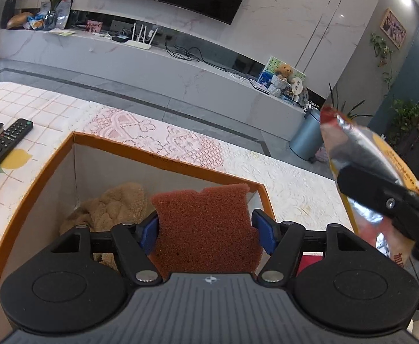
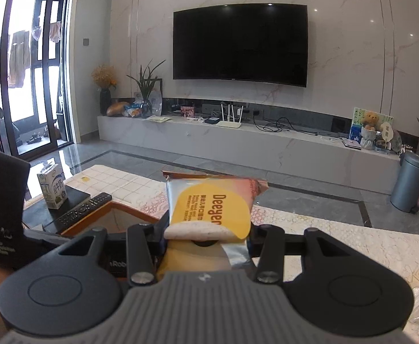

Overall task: Organize soft objects
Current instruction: 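Carry the sponge into the box and open the left gripper while the right carries the Deego package, then lower the Deego package into the box and open the right gripper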

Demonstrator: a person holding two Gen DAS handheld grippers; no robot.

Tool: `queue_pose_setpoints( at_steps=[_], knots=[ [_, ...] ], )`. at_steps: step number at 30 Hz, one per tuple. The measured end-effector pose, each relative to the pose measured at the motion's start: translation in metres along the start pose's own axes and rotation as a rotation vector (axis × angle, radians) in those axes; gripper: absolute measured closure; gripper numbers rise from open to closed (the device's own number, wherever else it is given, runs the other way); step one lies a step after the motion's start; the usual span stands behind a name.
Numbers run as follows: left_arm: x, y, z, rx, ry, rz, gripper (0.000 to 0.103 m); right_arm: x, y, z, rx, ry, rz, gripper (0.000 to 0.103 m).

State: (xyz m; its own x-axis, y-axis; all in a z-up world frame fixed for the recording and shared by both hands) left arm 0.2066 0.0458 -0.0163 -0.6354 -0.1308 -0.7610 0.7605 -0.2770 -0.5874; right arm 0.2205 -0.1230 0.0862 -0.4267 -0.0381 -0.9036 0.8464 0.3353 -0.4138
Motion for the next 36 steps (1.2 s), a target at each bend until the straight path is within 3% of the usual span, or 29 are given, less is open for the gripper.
queue_pose_setpoints(
  at_steps=[6,12,26,30,36],
  knots=[
    [-0.004,-0.005,-0.007,0.012,-0.085,-0.008,0.017,0.002,0.002,0.009,0.012,0.018,0.0,0.058],
    [-0.006,-0.017,-0.015,0.018,-0.129,0.046,0.017,0.005,-0.002,0.004,0.007,0.015,-0.012,0.058],
    [-0.013,-0.071,-0.031,-0.234,-0.009,0.219,0.015,0.005,-0.021,-0.037,-0.091,-0.077,-0.101,0.058],
    [-0.014,-0.074,-0.043,-0.261,-0.022,0.213,0.015,0.019,-0.028,-0.056,-0.176,-0.123,-0.179,0.058],
    [-0.015,-0.081,-0.062,-0.296,-0.051,0.229,0.015,0.047,-0.027,-0.08,-0.192,-0.184,-0.279,0.058]
  ],
)
Point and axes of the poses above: each gripper's, at about its wrist camera, not at the fingertips, and y roughly the way its jaws point, z to its right, x to its underside, the point moved 1 cm from there along y, roughly the way its jaws point, and after that the axes turned 5 degrees about y, right-handed, at the moved point
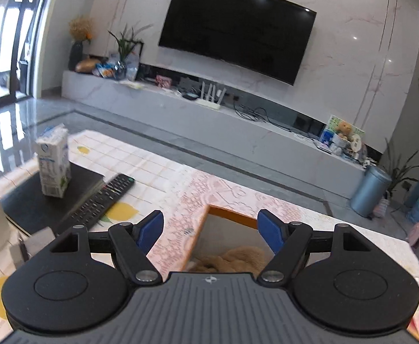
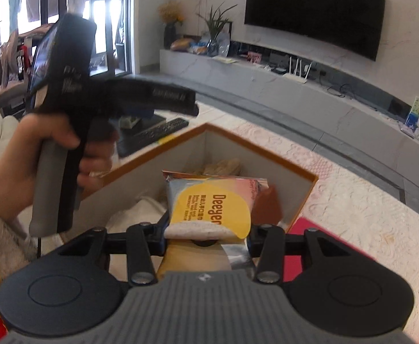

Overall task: Organize soft objects
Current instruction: 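Lower the Deego package into the box and open the right gripper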

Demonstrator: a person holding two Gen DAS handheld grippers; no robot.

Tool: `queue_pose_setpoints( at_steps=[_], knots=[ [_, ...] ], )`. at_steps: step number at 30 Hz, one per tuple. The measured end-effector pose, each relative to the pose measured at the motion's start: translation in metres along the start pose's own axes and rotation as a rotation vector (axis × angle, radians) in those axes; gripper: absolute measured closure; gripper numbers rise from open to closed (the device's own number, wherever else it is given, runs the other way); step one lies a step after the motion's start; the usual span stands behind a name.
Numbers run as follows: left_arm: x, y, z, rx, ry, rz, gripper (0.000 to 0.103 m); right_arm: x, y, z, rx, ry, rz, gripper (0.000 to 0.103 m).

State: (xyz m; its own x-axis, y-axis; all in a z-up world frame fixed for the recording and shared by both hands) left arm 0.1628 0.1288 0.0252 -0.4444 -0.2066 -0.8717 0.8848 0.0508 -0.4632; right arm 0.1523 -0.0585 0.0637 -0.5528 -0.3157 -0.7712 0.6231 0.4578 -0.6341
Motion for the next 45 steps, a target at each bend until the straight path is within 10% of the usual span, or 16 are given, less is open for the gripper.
queue_pose_setpoints(
  at_steps=[11,14,45],
  knots=[
    [0.003,0.006,-0.006,0.014,0.0,-0.056,0.015,0.015,0.016,-0.022,0.03,-0.073,-0.037,0.052],
    [0.005,0.01,-0.009,0.041,-0.03,-0.089,0.015,0.015,0.015,-0.029,0.051,-0.102,-0.012,0.005],
    [0.021,-0.019,0.029,0.039,0.099,-0.084,0.015,0.011,-0.017,-0.006,0.045,-0.033,0.028,0.005]
  ],
)
Point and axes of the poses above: each gripper's, at about its wrist camera, not at the fingertips, and y roughly the way its jaws point, z to its right, x to its underside, the point moved 1 cm from there along y, roughly the way its jaws point, and after that the axes turned 5 degrees about y, right-handed, at the moved point
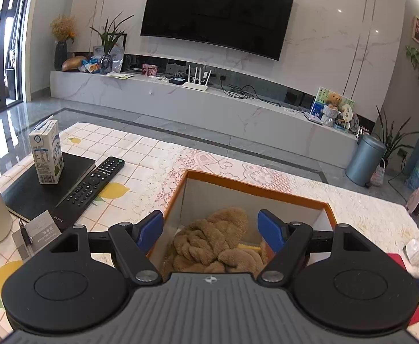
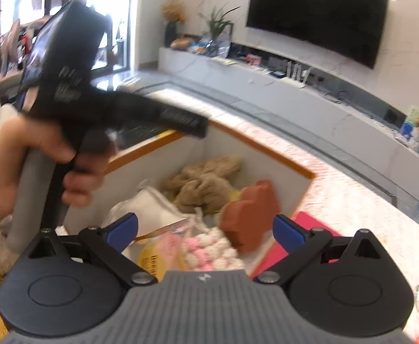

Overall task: Organize soft objects
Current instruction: 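Lower the Deego package into the box and open the right gripper, then grasp the plastic-wrapped white bag with the left gripper while the right grasps the orange crocheted ball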

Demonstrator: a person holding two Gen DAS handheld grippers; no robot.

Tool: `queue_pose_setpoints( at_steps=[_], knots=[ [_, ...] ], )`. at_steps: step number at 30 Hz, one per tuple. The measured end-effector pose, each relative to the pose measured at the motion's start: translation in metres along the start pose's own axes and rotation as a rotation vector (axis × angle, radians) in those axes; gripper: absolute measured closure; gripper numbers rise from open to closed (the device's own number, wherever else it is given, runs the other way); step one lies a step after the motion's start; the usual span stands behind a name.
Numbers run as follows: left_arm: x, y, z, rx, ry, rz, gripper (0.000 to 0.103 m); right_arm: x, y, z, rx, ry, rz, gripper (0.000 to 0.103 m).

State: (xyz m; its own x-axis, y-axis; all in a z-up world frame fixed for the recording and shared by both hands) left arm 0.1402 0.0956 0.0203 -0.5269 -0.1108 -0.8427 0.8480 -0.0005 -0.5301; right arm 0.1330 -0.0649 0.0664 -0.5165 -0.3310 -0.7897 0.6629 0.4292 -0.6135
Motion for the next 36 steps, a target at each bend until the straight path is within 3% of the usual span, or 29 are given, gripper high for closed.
queue_pose_setpoints(
  at_steps=[7,13,21,25,28,33,36],
  knots=[
    [0.005,-0.028,0.034,0.046,0.081,0.039,0.015,-0.004,-0.044,0.045,0.087,0.082,0.081,0.004],
    [-0.003,-0.048,0.078,0.216,0.091,0.015,0.015,-0.001,-0.089,0.095,0.147,0.149,0.148,0.003],
    [-0.014,-0.068,0.166,0.312,0.211,0.052,0.015,0.019,-0.145,0.175,0.306,0.261,0.279,0.003],
    [-0.017,-0.063,0.218,0.354,0.286,0.038,0.015,0.045,-0.16,0.222,0.424,0.381,0.308,0.003],
    [-0.011,-0.054,0.261,0.355,0.381,0.043,0.015,0.07,-0.158,0.256,0.513,0.473,0.28,0.003],
    [0.011,-0.026,0.332,0.342,0.501,0.031,0.015,0.111,-0.145,0.308,0.555,0.613,0.25,0.003],
    [0.027,-0.012,0.368,0.351,0.544,0.045,0.015,0.144,-0.14,0.332,0.512,0.753,0.27,0.003]
  ],
)
Point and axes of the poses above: each gripper's, at about its wrist camera, not at the fingertips, and y roughly the way its jaws point, z to its right, x to its underside, the point moved 1 cm from there along y, roughly the way its jaws point, and after that the axes turned 5 degrees about y, right-handed, at the moved point
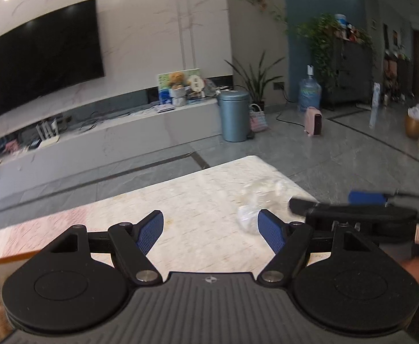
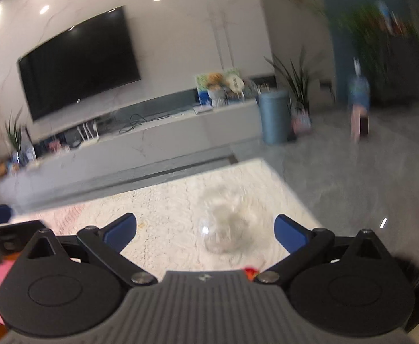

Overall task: Organize soft objects
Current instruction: 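Grasp the plastic-wrapped white bag with the left gripper while the right grasps the orange crocheted ball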

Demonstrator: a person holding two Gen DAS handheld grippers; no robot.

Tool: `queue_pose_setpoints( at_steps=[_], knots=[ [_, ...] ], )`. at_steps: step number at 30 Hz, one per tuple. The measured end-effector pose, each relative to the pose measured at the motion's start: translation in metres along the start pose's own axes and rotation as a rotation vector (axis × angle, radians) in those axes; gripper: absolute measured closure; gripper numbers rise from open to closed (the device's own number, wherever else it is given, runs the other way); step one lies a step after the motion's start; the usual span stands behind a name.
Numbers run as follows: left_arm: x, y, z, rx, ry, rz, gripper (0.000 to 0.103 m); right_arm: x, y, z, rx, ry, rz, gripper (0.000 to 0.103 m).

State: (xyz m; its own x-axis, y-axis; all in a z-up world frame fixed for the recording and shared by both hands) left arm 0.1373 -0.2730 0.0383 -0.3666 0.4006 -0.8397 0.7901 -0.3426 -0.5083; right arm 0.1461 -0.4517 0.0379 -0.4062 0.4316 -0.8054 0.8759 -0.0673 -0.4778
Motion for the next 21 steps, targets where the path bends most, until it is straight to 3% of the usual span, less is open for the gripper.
queue_pose_setpoints(
  at_steps=[4,6,9,12,14,18,20,21],
  knots=[
    [0.0,0.04,0.03,0.038,-0.008,-0.035,0.015,0.015,0.014,0.029,0.069,0.04,-0.017,0.003],
    [0.001,0.058,0.04,0.047,-0.015,-0.048,0.015,0.022,0.025,0.051,0.116,0.129,-0.018,0.003],
    [0.004,0.08,0.048,0.041,-0.015,-0.07,0.015,0.034,0.044,0.078,0.112,0.249,-0.064,0.003],
    [0.004,0.098,0.054,-0.038,0.004,-0.099,0.015,0.04,0.062,0.073,0.138,0.173,-0.147,0.003],
    [0.0,0.112,0.052,-0.104,-0.011,-0.102,0.015,0.046,0.068,0.059,0.087,0.064,-0.16,0.003],
    [-0.006,0.142,0.061,0.054,0.11,-0.141,0.015,0.056,0.093,0.039,0.073,-0.029,-0.196,0.003],
    [-0.003,0.153,0.067,0.03,0.153,-0.141,0.015,0.059,0.107,0.036,0.058,-0.02,-0.216,0.005],
    [-0.001,0.158,0.069,0.03,0.179,-0.146,0.015,0.06,0.112,0.035,0.055,-0.025,-0.227,0.011]
  ],
)
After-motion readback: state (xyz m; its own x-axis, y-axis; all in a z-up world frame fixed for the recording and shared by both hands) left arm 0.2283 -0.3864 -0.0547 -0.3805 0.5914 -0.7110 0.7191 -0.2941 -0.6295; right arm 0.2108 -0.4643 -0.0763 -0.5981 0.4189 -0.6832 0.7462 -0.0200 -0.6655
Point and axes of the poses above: each gripper's, at about its wrist camera, not at the fingertips, and y roughly the way its jaws point, z to its right, x to its underside, the point moved 1 cm from there along y, roughly the way its jaws point, and after that the axes turned 5 degrees about y, right-handed, at the moved point
